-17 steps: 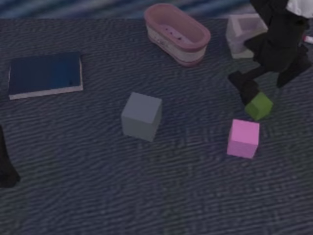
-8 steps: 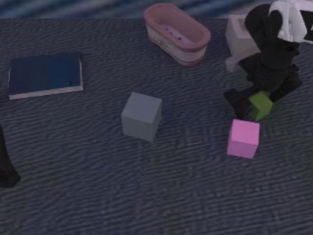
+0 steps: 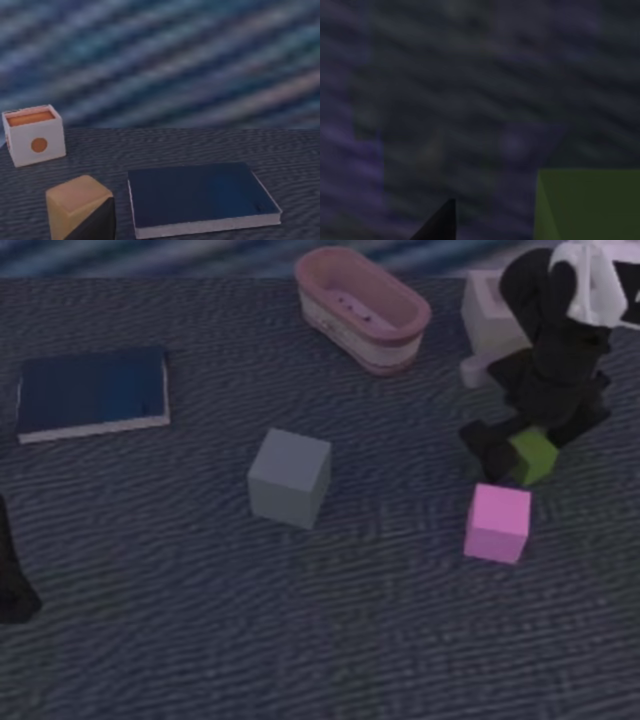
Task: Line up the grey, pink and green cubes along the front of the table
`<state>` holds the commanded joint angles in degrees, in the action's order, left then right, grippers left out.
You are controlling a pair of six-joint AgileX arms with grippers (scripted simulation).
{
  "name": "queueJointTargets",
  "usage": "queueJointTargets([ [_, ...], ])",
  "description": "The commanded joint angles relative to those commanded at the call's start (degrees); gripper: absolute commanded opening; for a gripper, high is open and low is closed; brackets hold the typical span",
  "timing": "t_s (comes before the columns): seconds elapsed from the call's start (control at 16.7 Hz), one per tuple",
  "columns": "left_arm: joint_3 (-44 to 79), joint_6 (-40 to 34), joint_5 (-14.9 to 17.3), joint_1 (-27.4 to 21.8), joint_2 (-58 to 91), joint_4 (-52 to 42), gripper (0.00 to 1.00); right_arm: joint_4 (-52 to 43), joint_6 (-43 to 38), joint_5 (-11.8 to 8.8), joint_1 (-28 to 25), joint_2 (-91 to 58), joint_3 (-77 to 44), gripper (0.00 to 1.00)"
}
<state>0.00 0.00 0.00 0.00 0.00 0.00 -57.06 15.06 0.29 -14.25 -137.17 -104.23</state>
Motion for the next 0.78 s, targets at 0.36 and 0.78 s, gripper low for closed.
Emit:
queueJointTargets([
  [0.36, 0.0, 0.0, 0.0, 0.0, 0.0, 0.0, 1.00, 0.0, 0.0, 0.0, 0.0, 0.0, 0.0, 0.02],
  [0.78, 0.0, 0.0, 0.0, 0.0, 0.0, 0.0, 1.00, 0.0, 0.0, 0.0, 0.0, 0.0, 0.0, 0.00],
])
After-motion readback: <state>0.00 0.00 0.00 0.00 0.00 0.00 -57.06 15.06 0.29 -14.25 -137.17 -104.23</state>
